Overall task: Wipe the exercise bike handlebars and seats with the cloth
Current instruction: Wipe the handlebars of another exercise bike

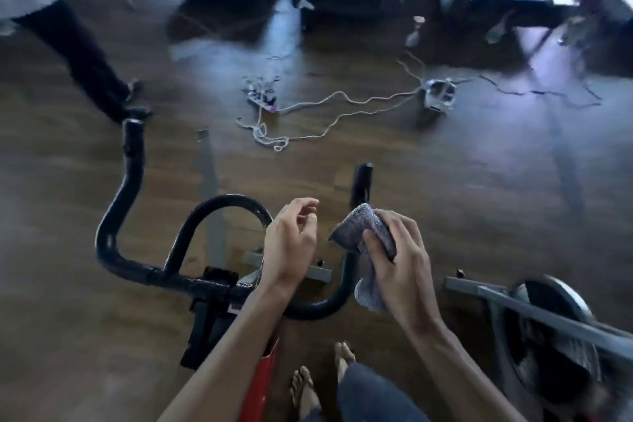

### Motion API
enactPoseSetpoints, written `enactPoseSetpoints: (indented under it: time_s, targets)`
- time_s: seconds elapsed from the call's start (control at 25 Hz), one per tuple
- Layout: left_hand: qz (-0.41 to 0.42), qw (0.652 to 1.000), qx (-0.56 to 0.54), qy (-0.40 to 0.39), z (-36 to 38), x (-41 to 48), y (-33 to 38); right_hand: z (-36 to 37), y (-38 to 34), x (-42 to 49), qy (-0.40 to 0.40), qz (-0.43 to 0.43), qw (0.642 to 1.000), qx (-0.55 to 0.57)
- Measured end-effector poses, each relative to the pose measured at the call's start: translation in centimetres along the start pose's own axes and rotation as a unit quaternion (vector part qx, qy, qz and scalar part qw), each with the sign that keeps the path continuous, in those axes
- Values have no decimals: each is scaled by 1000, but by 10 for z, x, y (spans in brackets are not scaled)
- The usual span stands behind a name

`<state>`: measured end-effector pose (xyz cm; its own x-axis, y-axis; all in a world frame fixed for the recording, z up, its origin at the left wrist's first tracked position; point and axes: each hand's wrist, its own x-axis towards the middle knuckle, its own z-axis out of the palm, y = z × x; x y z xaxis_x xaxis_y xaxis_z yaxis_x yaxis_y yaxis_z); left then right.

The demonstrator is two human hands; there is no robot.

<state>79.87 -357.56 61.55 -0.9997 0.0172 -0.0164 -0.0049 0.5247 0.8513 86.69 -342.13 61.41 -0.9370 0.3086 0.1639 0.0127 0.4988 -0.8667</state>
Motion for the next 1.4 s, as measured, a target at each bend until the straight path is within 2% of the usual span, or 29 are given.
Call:
enactPoseSetpoints:
  time_s: [0.24, 0.4, 0.68, 0.88, 1.04, 1.16, 1.4]
  targets:
    - [0, 998, -36, -58, 19, 28, 6, -1, 7, 23, 181, -17, 983, -26]
    - [-30, 994, -78, -73, 30, 53, 9, 28, 17, 53, 228, -46, 971, -50]
    - [-123, 951, -218, -180, 30, 79, 9, 91, 39, 59, 183, -57, 967, -169]
    - [-132, 925, -256, -248, 26, 92, 11, 96, 43, 76, 180, -48, 965, -183]
    - [-117, 915, -260, -285, 30, 99, 11, 104, 51, 47, 134, -13, 974, -181]
    - [-129, 914, -268, -275, 34, 101, 14, 93, 44, 73, 147, -4, 979, -141]
    - [-115, 920, -255, -273, 34, 99, 13, 99, 48, 55, 117, -24, 980, -160]
